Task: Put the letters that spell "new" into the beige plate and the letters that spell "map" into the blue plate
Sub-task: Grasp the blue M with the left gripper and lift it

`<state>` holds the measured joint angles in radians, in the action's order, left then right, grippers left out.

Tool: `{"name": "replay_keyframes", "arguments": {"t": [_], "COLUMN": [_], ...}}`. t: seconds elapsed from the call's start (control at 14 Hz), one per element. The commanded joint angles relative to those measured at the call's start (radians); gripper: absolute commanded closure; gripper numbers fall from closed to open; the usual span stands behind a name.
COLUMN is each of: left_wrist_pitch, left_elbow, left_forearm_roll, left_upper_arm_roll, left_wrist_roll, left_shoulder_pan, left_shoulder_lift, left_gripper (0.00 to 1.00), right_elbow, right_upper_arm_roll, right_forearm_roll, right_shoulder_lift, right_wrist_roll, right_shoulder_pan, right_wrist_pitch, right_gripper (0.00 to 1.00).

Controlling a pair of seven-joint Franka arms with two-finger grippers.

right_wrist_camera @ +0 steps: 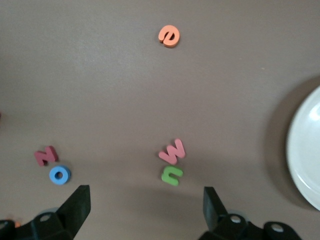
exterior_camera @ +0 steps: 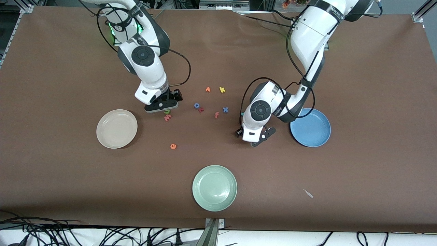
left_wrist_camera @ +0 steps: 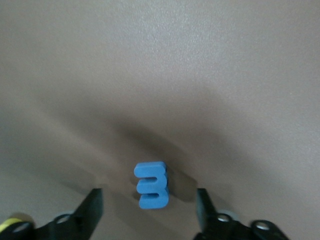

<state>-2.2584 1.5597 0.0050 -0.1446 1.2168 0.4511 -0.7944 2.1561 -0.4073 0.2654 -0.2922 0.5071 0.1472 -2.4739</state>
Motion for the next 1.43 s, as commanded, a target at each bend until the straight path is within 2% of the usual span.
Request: {"name": "replay_keyframes", "arguments": {"t": [0.0, 0.07, 0.14, 0.21, 0.29, 0.36, 0.5, 0.64, 0.79, 1.0, 1.22, 1.36], "left_wrist_pitch": [0.005, 0.005, 0.005, 0.005, 0.014, 0.031, 0.162, 0.226, 0.343, 0.466, 0.468, 0.427], "left_elbow": [-0.017, -0.017, -0.017, -0.017, -0.017, -0.017, -0.027, -0.024, -0.017, -0.012, 0.017, 0.084], "left_forearm_roll": [0.033, 0.035, 0.035, 0.035, 0.035, 0.035, 0.036, 0.033, 0.036, 0.041, 0.046, 0.062], "left_upper_arm_roll": [0.013, 0.013, 0.014, 0.014, 0.014, 0.016, 0.019, 0.017, 0.023, 0.022, 0.023, 0.016], "left_wrist_roll": [0.017, 0.017, 0.014, 0.012, 0.012, 0.01, -0.037, -0.15, -0.228, -0.457, -0.552, -0.688], "left_shoulder_pan": [0.011, 0.011, 0.011, 0.009, 0.004, -0.011, -0.055, -0.094, -0.133, -0.256, -0.321, -0.389], "left_shoulder_lift": [-0.005, -0.005, -0.005, -0.002, 0.006, 0.026, 0.104, 0.147, 0.182, 0.216, 0.216, 0.219], "left_gripper": [0.68, 0.82, 0.91, 0.98, 1.0, 1.0, 1.0, 1.0, 1.0, 1.0, 1.0, 1.0], "right_elbow": [-0.004, -0.005, -0.005, -0.004, -0.001, -0.001, 0.001, 0.007, 0.016, 0.063, 0.088, 0.087], "right_upper_arm_roll": [0.002, 0.007, 0.008, 0.01, 0.016, 0.022, 0.051, 0.067, 0.073, 0.102, 0.108, 0.11], "right_forearm_roll": [0.075, 0.116, 0.151, 0.178, 0.21, 0.248, 0.307, 0.308, 0.308, 0.308, 0.308, 0.308], "right_shoulder_lift": [-0.059, -0.077, -0.094, -0.113, -0.131, -0.146, -0.174, -0.183, -0.185, -0.211, -0.209, -0.203], "right_wrist_roll": [0.011, 0.008, 0.004, 0.004, 0.002, -0.001, -0.024, -0.059, -0.064, -0.062, -0.067, -0.075], "right_shoulder_pan": [-0.006, -0.008, -0.011, -0.011, -0.011, -0.011, -0.012, -0.014, -0.014, -0.012, -0.014, -0.015], "right_wrist_pitch": [-0.08, -0.101, -0.124, -0.147, -0.17, -0.195, -0.246, -0.275, -0.289, -0.406, -0.436, -0.436], "right_gripper": [0.0, 0.0, 0.0, 0.0, 0.0, 0.0, 0.0, 0.0, 0.0, 0.0, 0.01, 0.01]}}
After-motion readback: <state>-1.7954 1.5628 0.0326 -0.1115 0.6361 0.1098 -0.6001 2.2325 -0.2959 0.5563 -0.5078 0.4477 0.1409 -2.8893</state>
